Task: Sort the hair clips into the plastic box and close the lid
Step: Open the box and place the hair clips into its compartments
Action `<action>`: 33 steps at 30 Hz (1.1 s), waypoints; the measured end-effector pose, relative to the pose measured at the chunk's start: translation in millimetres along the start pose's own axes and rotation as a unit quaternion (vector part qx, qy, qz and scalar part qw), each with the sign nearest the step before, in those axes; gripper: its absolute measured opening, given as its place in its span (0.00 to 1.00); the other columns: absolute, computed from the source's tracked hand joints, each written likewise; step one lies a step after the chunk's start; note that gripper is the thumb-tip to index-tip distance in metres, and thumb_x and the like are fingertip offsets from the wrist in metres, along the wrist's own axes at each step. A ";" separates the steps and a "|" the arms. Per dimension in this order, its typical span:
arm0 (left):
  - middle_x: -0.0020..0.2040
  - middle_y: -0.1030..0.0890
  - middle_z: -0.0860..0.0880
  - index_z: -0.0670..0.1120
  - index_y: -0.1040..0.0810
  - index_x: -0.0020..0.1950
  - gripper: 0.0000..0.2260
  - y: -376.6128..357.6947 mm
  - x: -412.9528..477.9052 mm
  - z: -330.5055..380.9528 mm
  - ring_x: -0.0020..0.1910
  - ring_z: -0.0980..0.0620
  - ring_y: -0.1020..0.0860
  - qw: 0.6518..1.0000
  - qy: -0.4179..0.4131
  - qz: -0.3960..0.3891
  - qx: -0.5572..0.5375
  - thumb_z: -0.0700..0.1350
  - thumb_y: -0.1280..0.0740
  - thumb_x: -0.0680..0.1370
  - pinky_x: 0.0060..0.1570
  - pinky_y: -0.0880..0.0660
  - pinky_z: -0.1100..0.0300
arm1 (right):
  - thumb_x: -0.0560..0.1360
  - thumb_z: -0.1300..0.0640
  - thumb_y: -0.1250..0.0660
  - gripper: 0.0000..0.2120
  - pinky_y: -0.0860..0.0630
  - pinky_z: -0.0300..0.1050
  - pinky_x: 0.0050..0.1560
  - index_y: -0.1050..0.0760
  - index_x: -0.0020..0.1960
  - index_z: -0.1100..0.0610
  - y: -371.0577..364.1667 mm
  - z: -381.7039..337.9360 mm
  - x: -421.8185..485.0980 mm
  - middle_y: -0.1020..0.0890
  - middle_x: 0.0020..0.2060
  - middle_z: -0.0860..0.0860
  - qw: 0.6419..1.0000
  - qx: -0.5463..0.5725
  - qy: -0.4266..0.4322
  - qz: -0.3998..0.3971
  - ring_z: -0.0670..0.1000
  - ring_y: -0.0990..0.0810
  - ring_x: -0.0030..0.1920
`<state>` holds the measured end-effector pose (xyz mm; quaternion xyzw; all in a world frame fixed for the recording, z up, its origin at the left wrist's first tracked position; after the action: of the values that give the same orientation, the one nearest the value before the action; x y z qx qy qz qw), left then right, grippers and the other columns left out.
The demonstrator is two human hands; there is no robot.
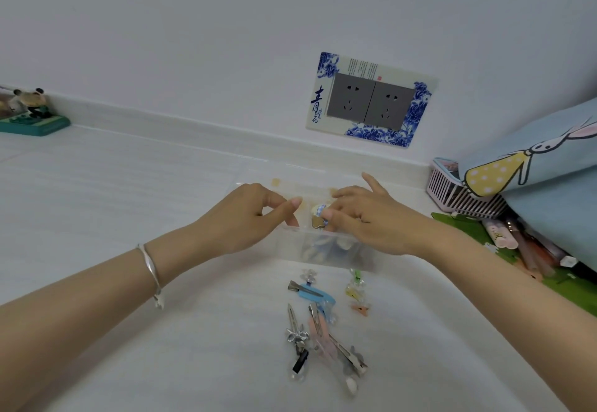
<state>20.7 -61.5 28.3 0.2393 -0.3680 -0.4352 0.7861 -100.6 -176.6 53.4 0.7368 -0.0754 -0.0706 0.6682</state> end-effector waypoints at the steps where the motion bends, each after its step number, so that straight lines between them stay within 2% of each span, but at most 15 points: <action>1: 0.45 0.15 0.48 0.58 0.17 0.42 0.25 1.0 -0.5 0.5 0.48 0.39 0.20 1.000 -0.001 0.002 0.002 0.70 0.48 0.71 0.56 0.27 0.54 | 0.81 0.46 0.53 0.24 0.65 0.51 0.74 0.19 0.51 0.51 -2.2 -0.9 0.2 0.21 0.61 0.44 1.000 -0.010 0.003 -0.002 0.42 0.39 0.71; 3: 0.48 0.16 0.55 0.57 0.17 0.42 0.24 3.3 -2.8 6.4 0.48 0.40 0.20 1.000 -0.009 0.000 0.004 0.68 0.47 0.72 0.55 0.26 0.54 | 0.81 0.45 0.53 0.24 0.66 0.50 0.74 0.20 0.52 0.51 -2.6 -1.5 -1.2 0.21 0.60 0.43 1.000 0.010 0.008 0.011 0.42 0.39 0.71; 5: 0.50 0.18 0.61 0.57 0.17 0.47 0.19 6.7 -8.2 17.7 0.51 0.48 0.20 0.999 -0.038 -0.007 0.020 0.65 0.44 0.74 0.54 0.27 0.60 | 0.80 0.44 0.51 0.22 0.64 0.47 0.74 0.19 0.51 0.49 1.0 -0.7 -6.4 0.21 0.58 0.40 0.996 0.067 0.013 0.049 0.41 0.37 0.70; 7: 0.51 0.19 0.62 0.57 0.19 0.51 0.15 12.0 -17.6 33.1 0.53 0.57 0.23 0.993 -0.103 0.014 0.055 0.62 0.41 0.75 0.53 0.29 0.64 | 0.78 0.42 0.50 0.21 0.59 0.40 0.73 0.19 0.50 0.47 7.4 -0.5 -18.3 0.21 0.57 0.39 0.984 0.132 0.025 0.114 0.39 0.33 0.66; 9: 0.47 0.20 0.61 0.56 0.19 0.49 0.13 13.2 -29.8 44.6 0.49 0.59 0.24 0.986 -0.149 0.022 0.070 0.60 0.39 0.74 0.49 0.28 0.63 | 0.79 0.45 0.47 0.19 0.50 0.32 0.69 0.18 0.49 0.48 13.7 -2.0 -33.6 0.20 0.54 0.40 0.963 0.195 0.047 0.182 0.37 0.29 0.61; 10: 0.45 0.20 0.61 0.57 0.19 0.48 0.12 9.7 -35.5 46.9 0.46 0.59 0.24 0.986 -0.152 0.004 0.065 0.59 0.38 0.73 0.46 0.27 0.63 | 0.79 0.47 0.45 0.17 0.45 0.32 0.67 0.18 0.48 0.49 14.9 -3.2 -41.0 0.19 0.53 0.41 0.953 0.219 0.055 0.204 0.37 0.27 0.59; 12: 0.44 0.20 0.62 0.57 0.19 0.50 0.12 -5.4 -43.5 44.4 0.44 0.59 0.24 0.986 -0.132 -0.069 0.081 0.59 0.37 0.72 0.43 0.27 0.64 | 0.79 0.48 0.43 0.15 0.39 0.39 0.66 0.17 0.47 0.49 12.3 -6.0 -52.0 0.19 0.52 0.42 0.942 0.244 0.062 0.223 0.40 0.26 0.58; 14: 0.48 0.20 0.59 0.57 0.19 0.53 0.11 -22.1 -48.1 37.6 0.44 0.60 0.24 0.976 -0.116 -0.131 0.133 0.57 0.34 0.73 0.45 0.27 0.65 | 0.77 0.47 0.43 0.15 0.36 0.43 0.65 0.18 0.47 0.47 6.6 -9.7 -58.5 0.19 0.50 0.41 0.939 0.253 0.067 0.224 0.41 0.25 0.58; 16: 0.51 0.20 0.58 0.57 0.20 0.55 0.11 -31.7 -50.6 33.6 0.45 0.60 0.24 0.969 -0.102 -0.156 0.161 0.55 0.33 0.74 0.47 0.28 0.65 | 0.77 0.45 0.44 0.15 0.36 0.44 0.65 0.18 0.47 0.44 1.7 -13.0 -62.5 0.19 0.50 0.41 0.938 0.258 0.069 0.220 0.41 0.25 0.58; 20: 0.50 0.20 0.57 0.55 0.20 0.55 0.09 -35.7 -50.5 32.8 0.48 0.58 0.24 0.967 -0.084 -0.154 0.186 0.50 0.35 0.76 0.49 0.29 0.63 | 0.76 0.44 0.44 0.16 0.35 0.41 0.64 0.18 0.47 0.45 -5.7 -12.8 -67.3 0.19 0.51 0.39 0.939 0.265 0.061 0.209 0.39 0.25 0.58; 23: 0.48 0.21 0.56 0.53 0.20 0.54 0.08 -36.8 -50.8 33.4 0.47 0.58 0.24 0.965 -0.091 -0.153 0.194 0.49 0.36 0.77 0.47 0.29 0.65 | 0.78 0.47 0.41 0.14 0.34 0.37 0.62 0.17 0.47 0.48 -9.0 -13.6 -68.6 0.19 0.51 0.39 0.941 0.269 0.057 0.198 0.39 0.25 0.57; 27: 0.45 0.20 0.56 0.50 0.19 0.51 0.06 -28.8 -50.3 35.2 0.43 0.58 0.24 0.977 -0.089 -0.133 0.143 0.46 0.33 0.76 0.44 0.30 0.72 | 0.76 0.51 0.35 0.08 0.32 0.32 0.58 0.18 0.51 0.50 -11.3 -20.4 -64.3 0.18 0.49 0.41 0.953 0.244 0.050 0.173 0.40 0.23 0.54; 31: 0.43 0.19 0.53 0.50 0.20 0.47 0.04 -14.9 -48.9 38.8 0.42 0.55 0.21 0.990 -0.077 -0.103 0.054 0.44 0.32 0.74 0.45 0.24 0.62 | 0.71 0.47 0.29 0.13 0.33 0.28 0.53 0.21 0.55 0.45 -18.2 -30.9 -56.2 0.20 0.50 0.35 0.972 0.191 0.030 0.135 0.31 0.27 0.51; 33: 0.41 0.18 0.52 0.51 0.19 0.46 0.04 -6.9 -47.6 40.1 0.41 0.54 0.20 0.995 -0.053 -0.089 -0.013 0.43 0.31 0.74 0.46 0.22 0.60 | 0.69 0.47 0.27 0.15 0.33 0.30 0.56 0.21 0.55 0.45 -20.1 -38.1 -50.7 0.19 0.50 0.37 0.978 0.156 0.034 0.131 0.32 0.26 0.50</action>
<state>-31.1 -26.3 30.5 0.2370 -0.3809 -0.5201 0.7268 -142.1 -127.1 37.3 0.8180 -0.1581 0.0555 0.5503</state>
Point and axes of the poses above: each hand's wrist, its own x-axis towards the middle knuckle, its own y-axis out of the back of the hand, z = x × y, the point moved 6 cm from there along x, towards the middle knuckle
